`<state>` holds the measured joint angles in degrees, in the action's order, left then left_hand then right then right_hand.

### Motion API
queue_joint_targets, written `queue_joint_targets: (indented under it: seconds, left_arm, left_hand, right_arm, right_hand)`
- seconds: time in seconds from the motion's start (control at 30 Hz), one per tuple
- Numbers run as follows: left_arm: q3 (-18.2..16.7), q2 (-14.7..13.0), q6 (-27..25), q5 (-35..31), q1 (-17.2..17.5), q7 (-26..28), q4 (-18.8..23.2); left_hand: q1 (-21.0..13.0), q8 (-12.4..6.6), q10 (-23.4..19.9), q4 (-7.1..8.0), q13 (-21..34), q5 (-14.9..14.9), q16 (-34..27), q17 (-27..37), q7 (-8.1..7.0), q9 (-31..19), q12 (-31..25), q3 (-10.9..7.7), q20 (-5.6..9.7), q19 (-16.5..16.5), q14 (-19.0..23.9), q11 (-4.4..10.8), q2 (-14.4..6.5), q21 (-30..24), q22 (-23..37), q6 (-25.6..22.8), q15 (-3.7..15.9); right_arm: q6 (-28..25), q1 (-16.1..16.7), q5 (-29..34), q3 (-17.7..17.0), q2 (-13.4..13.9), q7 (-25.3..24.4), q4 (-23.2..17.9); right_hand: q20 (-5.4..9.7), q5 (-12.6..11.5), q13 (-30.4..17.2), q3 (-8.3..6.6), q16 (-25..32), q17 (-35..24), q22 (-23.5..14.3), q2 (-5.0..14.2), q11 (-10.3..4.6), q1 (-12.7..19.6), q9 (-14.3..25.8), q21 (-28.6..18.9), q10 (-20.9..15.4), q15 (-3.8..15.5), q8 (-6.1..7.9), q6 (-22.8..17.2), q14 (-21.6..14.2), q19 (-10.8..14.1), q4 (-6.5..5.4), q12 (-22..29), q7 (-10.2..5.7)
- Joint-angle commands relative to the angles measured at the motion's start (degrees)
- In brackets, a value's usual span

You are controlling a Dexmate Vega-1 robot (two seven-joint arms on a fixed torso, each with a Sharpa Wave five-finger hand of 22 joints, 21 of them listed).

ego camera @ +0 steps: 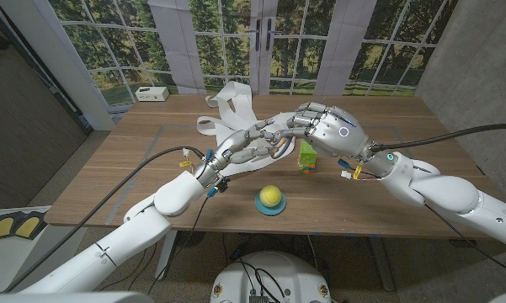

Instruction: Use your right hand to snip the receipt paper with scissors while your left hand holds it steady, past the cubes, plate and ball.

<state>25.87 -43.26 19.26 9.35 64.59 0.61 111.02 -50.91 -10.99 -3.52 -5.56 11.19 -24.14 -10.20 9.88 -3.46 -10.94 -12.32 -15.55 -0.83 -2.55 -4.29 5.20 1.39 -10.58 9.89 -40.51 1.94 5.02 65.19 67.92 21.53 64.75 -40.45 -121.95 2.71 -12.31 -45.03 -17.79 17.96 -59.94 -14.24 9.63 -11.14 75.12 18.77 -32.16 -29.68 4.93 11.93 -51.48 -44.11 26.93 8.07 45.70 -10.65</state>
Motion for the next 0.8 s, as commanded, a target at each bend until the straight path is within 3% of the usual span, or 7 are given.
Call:
queue_joint_targets:
  seconds: [0.03, 0.33, 0.8]
  left_arm:
    - [0.8, -0.3, -1.5, -0.8, -0.2, -0.2, 1.1]
    - [0.6, -1.5, -3.5, -2.1, 0.5, 0.5, 2.9]
    - [0.9, -1.3, -2.8, -1.9, 0.5, 0.5, 2.5]
  left_hand:
    - [-0.5, 0.29, 0.0, -0.09, 0.2, 0.2, -0.1, 0.0, 0.16, -0.1, 0.0, 0.46, -0.28, 0.1, -0.1, -0.37, -0.2, -0.2, -0.1, 0.5, 2.01]
    - [-1.0, 0.28, 0.0, -0.38, 0.2, 0.3, -0.1, 0.0, 1.14, -0.1, 0.0, 0.95, -0.44, 0.1, 0.1, -0.67, 0.2, -0.2, -0.1, 0.6, 1.87]
    - [-1.7, -0.03, -0.4, -0.47, 0.2, 0.6, -0.2, 0.0, 1.38, -0.2, -0.2, 1.41, -0.69, 0.0, 0.3, -1.03, -0.3, -0.2, -0.1, 0.0, 1.64]
  right_arm:
    - [0.8, -0.2, 0.5, 0.3, 0.4, 0.1, -0.7]
    - [1.2, -0.4, 1.0, 0.4, 0.3, -0.4, -0.9]
    - [1.7, -1.0, 2.8, 0.6, 0.8, -1.1, -1.3]
  right_hand:
    - [6.27, -0.3, -0.2, -0.26, -0.5, -0.2, -0.1, 0.57, -0.16, -0.1, 0.2, -0.5, -0.3, 8.85, 0.1, -0.3, -0.4, -0.4, -0.29, -0.2, -0.27]
    - [6.81, -0.3, -0.2, -0.2, -0.9, -0.1, 0.0, 0.6, -0.16, -0.2, 0.3, -1.1, -0.4, 8.86, 0.07, -0.3, -0.3, -0.9, -0.38, -0.4, -0.34]
    - [6.98, -0.3, -0.2, -0.15, -1.2, -0.1, 0.2, 0.65, -0.13, -0.3, 0.3, -1.9, -0.5, 8.87, 0.06, -0.3, -0.3, -1.2, -0.43, -0.7, -0.29]
